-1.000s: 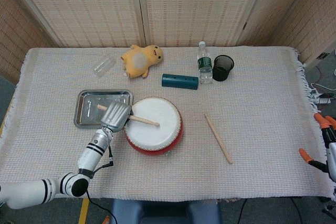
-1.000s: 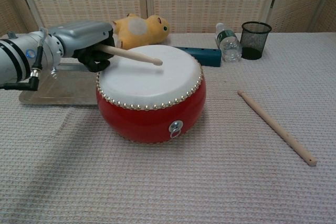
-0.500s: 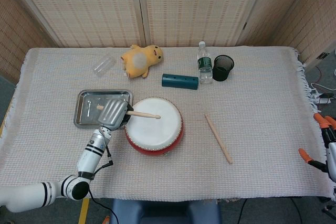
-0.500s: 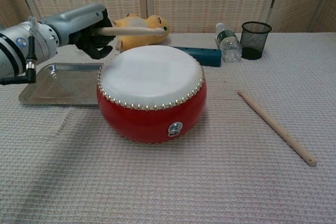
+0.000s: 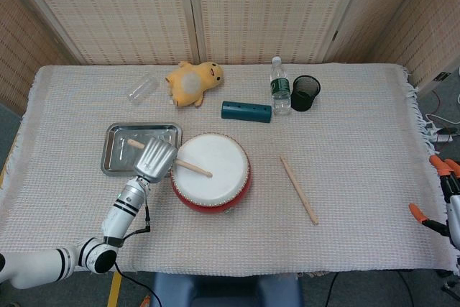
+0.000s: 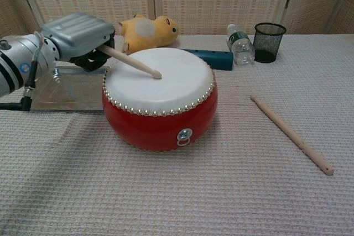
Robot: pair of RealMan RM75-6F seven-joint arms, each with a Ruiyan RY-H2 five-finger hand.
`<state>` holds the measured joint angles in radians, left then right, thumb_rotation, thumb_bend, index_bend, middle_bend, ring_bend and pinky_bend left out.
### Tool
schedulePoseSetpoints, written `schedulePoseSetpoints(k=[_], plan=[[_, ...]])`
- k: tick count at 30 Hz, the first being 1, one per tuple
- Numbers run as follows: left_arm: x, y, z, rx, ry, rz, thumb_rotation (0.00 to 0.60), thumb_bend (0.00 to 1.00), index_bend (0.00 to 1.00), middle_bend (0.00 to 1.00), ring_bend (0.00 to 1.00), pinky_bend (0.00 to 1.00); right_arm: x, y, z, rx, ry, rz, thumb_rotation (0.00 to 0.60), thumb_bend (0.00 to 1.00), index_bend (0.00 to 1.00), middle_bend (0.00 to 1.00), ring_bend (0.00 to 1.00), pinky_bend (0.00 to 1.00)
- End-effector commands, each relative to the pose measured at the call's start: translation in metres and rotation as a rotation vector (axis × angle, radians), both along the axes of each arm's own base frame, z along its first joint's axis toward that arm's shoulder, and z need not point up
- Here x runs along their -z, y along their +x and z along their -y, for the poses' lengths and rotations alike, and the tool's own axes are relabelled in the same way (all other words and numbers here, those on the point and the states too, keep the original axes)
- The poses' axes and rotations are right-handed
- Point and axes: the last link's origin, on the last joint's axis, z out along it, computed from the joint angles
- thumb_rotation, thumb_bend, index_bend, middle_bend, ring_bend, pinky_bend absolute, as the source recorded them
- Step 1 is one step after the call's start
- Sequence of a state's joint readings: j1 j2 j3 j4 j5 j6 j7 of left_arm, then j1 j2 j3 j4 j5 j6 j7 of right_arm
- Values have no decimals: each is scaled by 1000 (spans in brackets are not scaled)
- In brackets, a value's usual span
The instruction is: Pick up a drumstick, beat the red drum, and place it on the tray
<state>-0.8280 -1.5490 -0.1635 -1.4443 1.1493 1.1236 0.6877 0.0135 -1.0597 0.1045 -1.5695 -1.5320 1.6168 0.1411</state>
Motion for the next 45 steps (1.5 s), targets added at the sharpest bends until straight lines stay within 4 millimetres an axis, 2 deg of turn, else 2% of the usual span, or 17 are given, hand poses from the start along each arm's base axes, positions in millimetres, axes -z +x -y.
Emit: schedulePoseSetpoints(k=[1, 5, 8, 13, 18, 23, 25, 30, 36, 41, 45], plan=[[-9, 9, 1, -63, -26, 204, 600, 859, 1000, 1000, 1000, 1000, -1, 0, -1, 1, -2, 0, 600, 194, 0, 142, 6, 59], [-20, 17, 3, -164, -110, 454, 600, 859, 1000, 1000, 1000, 1000, -1, -1, -2, 3, -5, 1, 600, 194, 0, 142, 5, 59], [-21, 16, 3, -204, -168, 490, 600, 859, 1000, 1000, 1000, 1000, 0, -1, -2, 4, -3, 1, 600, 194, 0, 142, 6, 59], [-13, 5, 3, -217, -199, 383, 600, 859, 1000, 1000, 1000, 1000, 0, -1, -1, 6, 0, 1, 600, 194, 0, 142, 6, 59], [-7, -8, -2, -93, -66, 88, 600, 859, 1000, 1000, 1000, 1000, 0, -1, 0, 5, 1, -2, 600, 194, 0, 142, 5, 59], [-5, -8, 1, -61, -26, 37, 600, 858, 1000, 1000, 1000, 1000, 1, 0, 0, 5, 5, -2, 600, 194, 0, 142, 5, 59], [-6, -4, 3, -89, -58, 117, 600, 858, 1000, 1000, 1000, 1000, 1, 0, 1, 4, 4, -3, 600, 194, 0, 142, 6, 59], [-22, 10, 3, -208, -138, 518, 600, 859, 1000, 1000, 1000, 1000, 0, 1, 0, 4, 1, -5, 600, 194, 0, 142, 5, 59], [-35, 4, -4, -341, -260, 727, 600, 859, 1000, 1000, 1000, 1000, 1, 1, -1, 9, 1, -4, 600, 194, 0, 142, 5, 59], [-36, -16, -13, -372, -220, 668, 600, 858, 1000, 1000, 1000, 1000, 1, 1, 0, 6, 3, -7, 600, 194, 0, 142, 5, 59], [-33, -40, -29, -346, -80, 497, 600, 858, 1000, 1000, 999, 1000, 2, 1, 0, 10, 6, -5, 600, 194, 0, 142, 5, 59]])
